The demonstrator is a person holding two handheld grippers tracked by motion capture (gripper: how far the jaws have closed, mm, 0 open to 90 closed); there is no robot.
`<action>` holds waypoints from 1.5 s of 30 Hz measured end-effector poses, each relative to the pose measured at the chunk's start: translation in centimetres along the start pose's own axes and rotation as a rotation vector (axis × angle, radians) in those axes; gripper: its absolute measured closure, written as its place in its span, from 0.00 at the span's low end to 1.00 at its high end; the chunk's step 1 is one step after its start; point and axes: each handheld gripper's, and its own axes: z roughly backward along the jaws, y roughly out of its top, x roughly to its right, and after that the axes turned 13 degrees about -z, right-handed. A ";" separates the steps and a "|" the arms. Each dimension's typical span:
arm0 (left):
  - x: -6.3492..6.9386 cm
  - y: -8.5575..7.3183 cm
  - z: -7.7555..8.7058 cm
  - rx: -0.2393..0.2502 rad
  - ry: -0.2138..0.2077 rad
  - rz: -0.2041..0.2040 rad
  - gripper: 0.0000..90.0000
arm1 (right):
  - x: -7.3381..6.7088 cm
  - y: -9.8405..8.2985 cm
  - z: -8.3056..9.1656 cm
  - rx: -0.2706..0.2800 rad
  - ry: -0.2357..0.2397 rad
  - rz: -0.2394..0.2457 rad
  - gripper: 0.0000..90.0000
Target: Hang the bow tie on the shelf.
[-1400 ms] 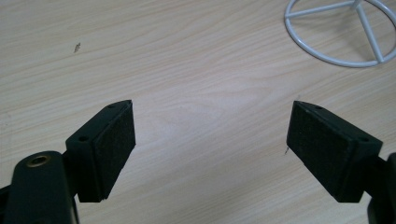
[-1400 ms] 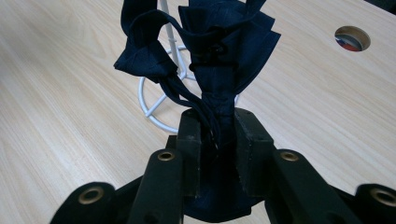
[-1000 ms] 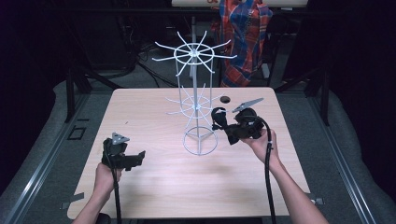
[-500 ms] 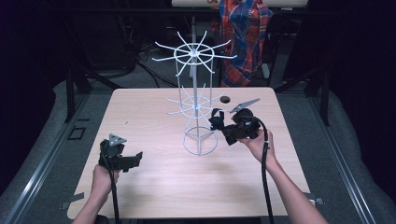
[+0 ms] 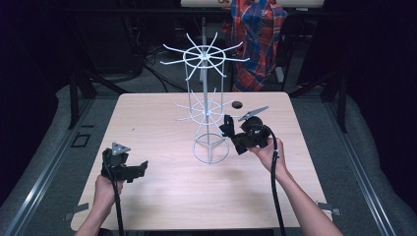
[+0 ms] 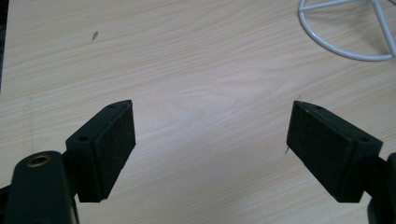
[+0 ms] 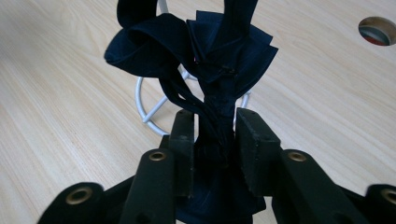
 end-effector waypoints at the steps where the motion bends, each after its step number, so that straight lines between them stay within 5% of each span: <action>1: 0.0 0.0 0.0 0.000 0.000 -0.001 0.18 | 0.0 0.0 0.0 -0.007 -0.002 0.002 0.72; 15: 0.0 0.0 0.1 0.006 -0.005 -0.002 0.18 | 0.5 -0.6 0.4 -0.010 0.017 -0.011 0.44; 18: 0.0 0.0 0.1 0.006 -0.009 -0.001 0.18 | 0.7 -1.1 0.9 -0.029 0.008 0.021 0.39; 33: 0.2 0.2 0.1 0.012 -0.012 -0.007 0.18 | 1.9 -3.4 3.4 -0.101 -0.055 0.028 0.26; 45: 0.3 0.3 0.1 0.016 -0.009 -0.007 0.18 | 2.6 -5.6 3.3 -0.185 -0.077 0.013 0.16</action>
